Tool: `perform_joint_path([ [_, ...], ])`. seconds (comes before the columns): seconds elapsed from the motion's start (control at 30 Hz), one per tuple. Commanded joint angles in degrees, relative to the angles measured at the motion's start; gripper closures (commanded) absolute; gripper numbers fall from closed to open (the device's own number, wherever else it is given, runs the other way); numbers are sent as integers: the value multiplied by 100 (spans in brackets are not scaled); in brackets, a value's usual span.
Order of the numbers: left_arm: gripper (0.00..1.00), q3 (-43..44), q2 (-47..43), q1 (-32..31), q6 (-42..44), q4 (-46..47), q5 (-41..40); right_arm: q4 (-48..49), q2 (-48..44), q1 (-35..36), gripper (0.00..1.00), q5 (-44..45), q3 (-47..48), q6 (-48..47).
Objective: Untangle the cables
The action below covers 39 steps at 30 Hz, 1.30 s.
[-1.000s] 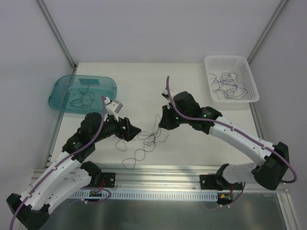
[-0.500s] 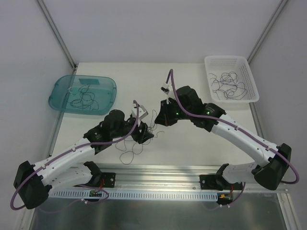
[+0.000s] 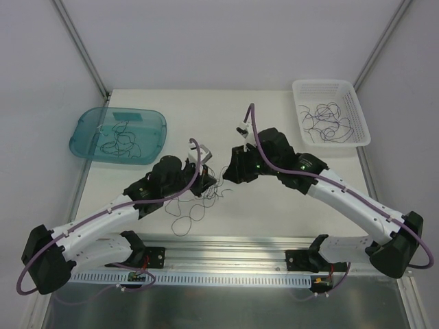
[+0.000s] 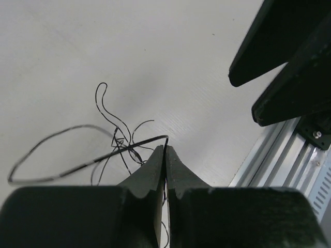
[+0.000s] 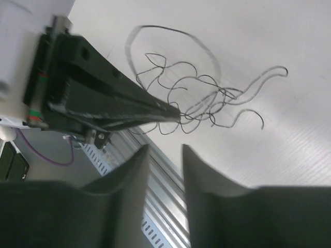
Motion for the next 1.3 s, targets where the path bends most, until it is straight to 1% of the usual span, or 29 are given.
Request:
perform_joint_path([
  [0.0, 100, 341, -237, -45, -693, 247, -773, 246, -500, 16, 59, 567, -381, 164],
  [0.03, 100, 368, -254, -45, -973, 204, -905, 325, -597, 16, 56, 673, -686, 200],
  [0.1, 100, 491, -220, -45, -1255, 46, -1318, 667, -799, 16, 51, 945, -1022, 384],
  [0.13, 100, 526, -211, -45, -1500, 10, -1389, 808, -992, 16, 50, 1016, -1363, 463],
  [0.17, 100, 561, -202, -45, -1607, -16, -1451, 1210, -1054, 16, 49, 999, -1584, 611],
  [0.23, 100, 675, -132, -45, -1818, -34, -1513, 1668, -1143, 25, 48, 903, -1945, 832],
  [0.27, 100, 719, -123, -45, -1993, -43, -1539, 2167, -1126, 34, 47, 763, -2294, 928],
  [0.33, 100, 851, -61, -45, -2240, -69, -1636, 2688, -1038, 130, 45, 674, -2569, 1184],
  [0.37, 100, 895, -35, -45, -2311, -78, -1654, 3186, -863, 191, 45, 604, -2744, 1228],
  [0.53, 100, 1115, 44, -45, -2522, -87, -1619, 4445, -133, 517, 43, 366, -2851, 1281],
  [0.63, 100, 1115, 18, -45, -2584, -113, -1601, 4851, 236, 526, 43, 427, -2886, 1272],
  [0.73, 100, 1062, -52, -45, -2637, -122, -1566, 5097, 465, 526, 43, 533, -2904, 1132],
  [0.87, 100, 1045, -105, -45, -2663, -140, -1557, 5098, 808, 535, 45, 419, -2738, 930],
  [0.97, 100, 1071, -175, -45, -2628, -166, -1627, 5142, 993, 535, 50, 261, -2728, 886],
  [1.07, 100, 1124, -237, -45, -2479, -262, -1786, 5142, 975, 535, 66, 182, -2877, 833],
  [1.1, 100, 1150, -254, -45, -2435, -315, -1951, 5134, 940, 535, 72, 173, -2930, 807],
  [1.13, 100, 1176, -263, -45, -2356, -359, -2031, 5047, 844, 526, 79, 190, -2965, 772],
  [1.17, 100, 1220, -272, -36, -2321, -377, -2110, 4985, 782, 535, 90, 216, -3044, 667],
  [1.23, 100, 1308, -298, -36, -2180, -631, -2408, 4669, 503, 517, 99, 400, -3115, 535],
  [1.27, 100, 1326, -290, -19, -2145, -727, -2549, 4529, 422, 491, 99, 471, -3167, 421],
])
